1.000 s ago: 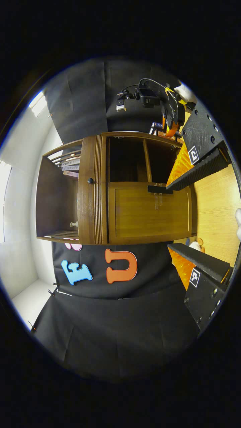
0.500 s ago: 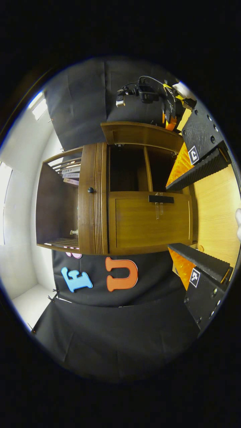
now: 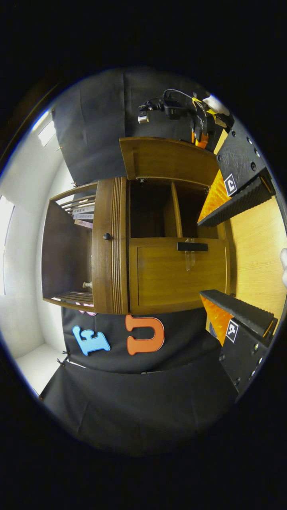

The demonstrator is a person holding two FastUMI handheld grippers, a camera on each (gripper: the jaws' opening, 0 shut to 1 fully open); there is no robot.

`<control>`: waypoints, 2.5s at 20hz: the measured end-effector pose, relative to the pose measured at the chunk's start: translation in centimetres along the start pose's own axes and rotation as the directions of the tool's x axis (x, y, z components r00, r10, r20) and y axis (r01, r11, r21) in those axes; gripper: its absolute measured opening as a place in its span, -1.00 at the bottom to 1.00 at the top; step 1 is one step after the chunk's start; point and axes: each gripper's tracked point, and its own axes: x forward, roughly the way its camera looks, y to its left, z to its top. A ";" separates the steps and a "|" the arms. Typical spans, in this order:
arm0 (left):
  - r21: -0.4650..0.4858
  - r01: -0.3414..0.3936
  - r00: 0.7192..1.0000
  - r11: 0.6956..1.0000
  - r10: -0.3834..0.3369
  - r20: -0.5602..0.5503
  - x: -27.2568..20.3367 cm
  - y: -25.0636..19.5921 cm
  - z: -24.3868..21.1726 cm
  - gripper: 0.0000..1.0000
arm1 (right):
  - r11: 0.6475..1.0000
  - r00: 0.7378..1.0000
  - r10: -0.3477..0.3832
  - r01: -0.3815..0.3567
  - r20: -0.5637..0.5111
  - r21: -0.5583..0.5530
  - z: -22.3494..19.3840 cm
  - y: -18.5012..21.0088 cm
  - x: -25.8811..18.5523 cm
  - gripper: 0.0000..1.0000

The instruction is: Open the right door of the double-door shoe cabinet with the right hand, and open the left door with the left hand.

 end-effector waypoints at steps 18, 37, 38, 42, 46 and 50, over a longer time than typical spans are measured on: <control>-0.010 0.026 1.000 1.000 -0.026 0.002 1.7 -2.9 0.2 0.92 | 0.990 0.992 0.129 -0.129 0.010 0.054 0.3 -5.9 0.4 -0.92; -0.015 0.040 0.999 0.999 -0.040 -0.011 2.6 -2.0 0.0 0.92 | 0.994 0.997 -0.020 0.012 0.072 0.112 1.7 -11.2 -6.6 0.75; -0.013 0.038 0.999 0.999 -0.039 -0.013 2.7 -1.9 0.0 0.92 | 0.997 0.996 -0.027 0.021 0.082 0.073 2.2 -10.9 -7.1 1.00; -0.010 0.019 1.000 1.000 -0.019 -0.009 3.1 -0.5 0.0 0.92 | 0.999 0.994 -0.024 0.026 0.110 -0.021 3.9 -7.6 -9.2 1.00; 0.006 -0.011 1.000 1.000 0.011 -0.007 4.2 1.3 -0.5 0.92 | 0.999 0.991 -0.051 0.053 0.127 -0.013 4.9 -4.1 -10.7 0.99; -0.004 -0.018 1.000 1.000 0.018 -0.012 6.9 1.9 -1.3 0.92 | 1.000 0.991 -0.028 0.028 0.131 0.001 5.3 -0.3 -12.1 0.99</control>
